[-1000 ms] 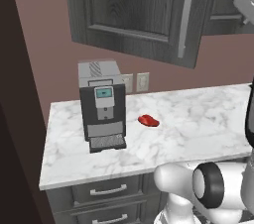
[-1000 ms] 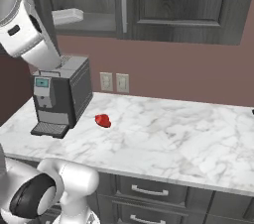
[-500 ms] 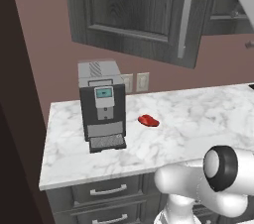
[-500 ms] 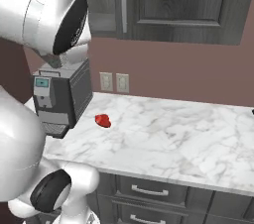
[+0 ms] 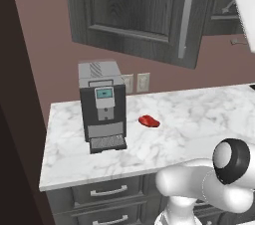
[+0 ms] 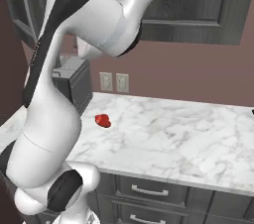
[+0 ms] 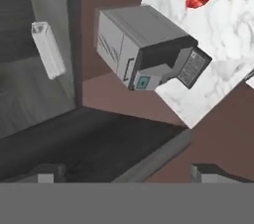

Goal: Retrieve the tupperware from the cabinet, then place the raw meat into the tupperware to avoid contamination.

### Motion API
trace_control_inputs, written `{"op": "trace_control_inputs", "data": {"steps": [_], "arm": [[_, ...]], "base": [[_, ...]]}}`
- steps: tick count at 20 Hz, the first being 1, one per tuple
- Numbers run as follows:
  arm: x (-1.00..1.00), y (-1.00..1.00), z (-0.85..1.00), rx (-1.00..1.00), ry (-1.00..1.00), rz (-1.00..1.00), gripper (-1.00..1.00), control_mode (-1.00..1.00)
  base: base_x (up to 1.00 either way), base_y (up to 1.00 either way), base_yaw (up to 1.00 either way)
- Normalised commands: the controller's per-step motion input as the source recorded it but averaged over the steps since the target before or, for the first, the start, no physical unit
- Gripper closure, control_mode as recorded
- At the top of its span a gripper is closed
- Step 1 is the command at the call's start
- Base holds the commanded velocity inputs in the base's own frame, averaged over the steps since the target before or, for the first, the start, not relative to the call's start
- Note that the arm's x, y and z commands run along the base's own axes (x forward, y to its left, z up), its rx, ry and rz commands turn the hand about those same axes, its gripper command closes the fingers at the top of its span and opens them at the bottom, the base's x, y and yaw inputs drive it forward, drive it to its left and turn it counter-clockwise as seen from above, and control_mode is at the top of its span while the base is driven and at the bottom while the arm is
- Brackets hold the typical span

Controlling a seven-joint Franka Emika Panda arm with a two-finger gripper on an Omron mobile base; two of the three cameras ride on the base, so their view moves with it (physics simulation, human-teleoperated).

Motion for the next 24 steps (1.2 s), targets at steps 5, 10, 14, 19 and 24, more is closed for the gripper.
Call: {"op": "trace_control_inputs", "data": {"steps": [5,10,14,19,24], "arm": [[0.16,0.17,-0.19,0.14,0.04,0.23,-1.0,-1.0],[0.13,0.32,-0.09,0.01,0.0,0.27,-1.0,-1.0],[0.02,0.47,-0.03,-0.04,-0.05,0.37,-1.0,-1.0],[-0.06,0.47,-0.03,-0.06,-0.03,0.34,-1.0,-1.0],[-0.45,0.68,0.0,0.0,-0.09,-0.02,-1.0,-1.0]], "base": [[0.0,0.0,0.0],[0.0,0.0,0.0],[0.0,0.0,0.0],[0.0,0.0,0.0],[0.0,0.0,0.0]]}}
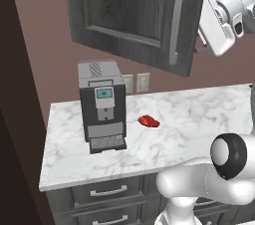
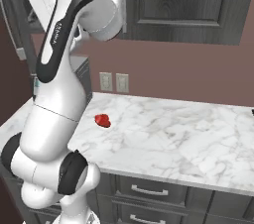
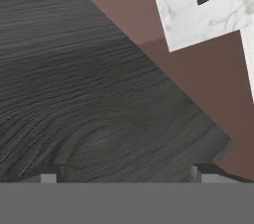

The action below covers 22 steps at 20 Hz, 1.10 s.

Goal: Retrieve the tupperware from the cabinet, then place the raw meat into the tupperware to avoid contamination.

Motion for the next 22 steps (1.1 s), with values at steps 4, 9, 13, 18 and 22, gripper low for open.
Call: {"op": "trace_control_inputs", "data": {"steps": [4,9,13,18,22], "arm": [[-0.28,0.68,-0.02,0.0,-0.08,-0.19,-1.0,-1.0],[-0.19,0.67,-0.16,-0.01,0.0,-0.2,-1.0,-1.0],[-0.06,0.79,-0.17,-0.02,0.0,-0.17,-1.0,-1.0],[-0.02,0.77,-0.13,-0.01,0.0,-0.17,-1.0,-1.0],[-0.02,0.7,-0.12,0.0,0.0,-0.15,-1.0,-1.0]], "base": [[0.0,0.0,0.0],[0.0,0.0,0.0],[0.0,0.0,0.0],[0.0,0.0,0.0],[0.0,0.0,0.0]]}}
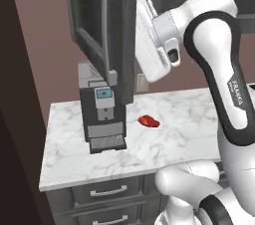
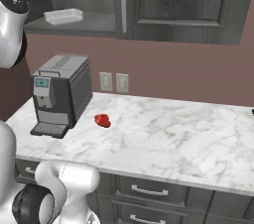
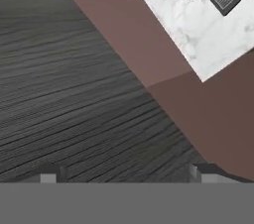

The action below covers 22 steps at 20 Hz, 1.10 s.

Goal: Retrieve the tupperware from the cabinet, then place the raw meat into the tupperware to avoid contamination.

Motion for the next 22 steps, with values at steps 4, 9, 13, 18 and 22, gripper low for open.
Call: {"op": "trace_control_inputs", "data": {"steps": [4,9,13,18,22], "arm": [[0.0,0.62,-0.12,0.0,0.0,-0.12,-1.0,-1.0],[0.0,0.41,-0.03,0.0,0.0,-0.06,-1.0,-1.0],[-0.02,0.0,0.0,0.0,0.0,0.0,-1.0,-1.0],[-0.02,-0.37,0.01,0.01,0.0,0.0,-1.0,-1.0],[0.09,-0.68,0.0,0.0,0.0,0.0,-1.0,-1.0]], "base": [[0.0,0.0,0.0],[0.0,0.0,0.0],[0.0,0.0,0.0],[0.0,0.0,0.0],[0.0,0.0,0.0]]}}
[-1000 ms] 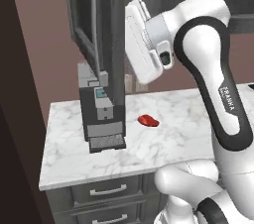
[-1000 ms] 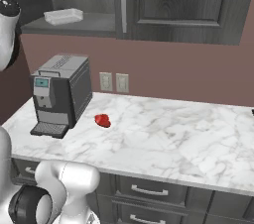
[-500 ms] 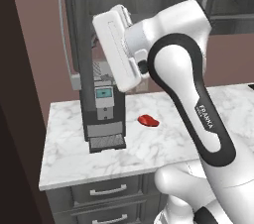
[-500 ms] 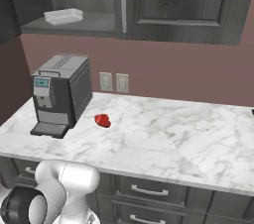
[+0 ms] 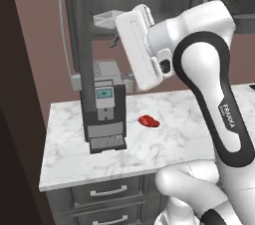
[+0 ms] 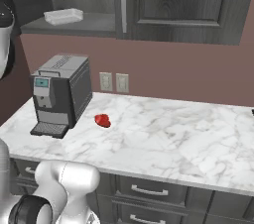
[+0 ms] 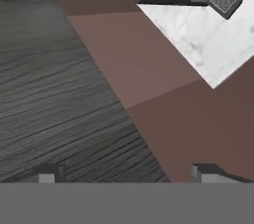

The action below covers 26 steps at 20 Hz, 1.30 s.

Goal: Retrieve the tupperware from the cabinet, then place the raw meat into the tupperware to avoid contamination.

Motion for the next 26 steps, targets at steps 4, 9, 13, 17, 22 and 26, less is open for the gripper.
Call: {"op": "trace_control_inputs", "data": {"steps": [4,9,13,17,22,26], "arm": [[0.32,-0.95,-0.1,0.0,0.06,0.02,-1.0,-1.0],[0.44,-0.73,-0.29,-0.17,0.26,0.08,-1.0,-1.0],[0.26,-0.36,-0.39,-0.32,0.25,0.14,-1.0,-1.0],[0.04,-0.31,-0.34,-0.39,0.22,0.19,-1.0,-1.0],[-0.17,-0.25,-0.31,-0.38,0.08,0.25,-1.0,-1.0],[-0.48,-0.1,-0.3,-0.39,-0.01,0.23,-1.0,-1.0]], "base": [[0.0,0.0,0.0],[0.0,0.0,0.0],[0.0,0.0,0.0],[0.0,0.0,0.0],[0.0,0.0,0.0],[0.0,0.0,0.0]]}}
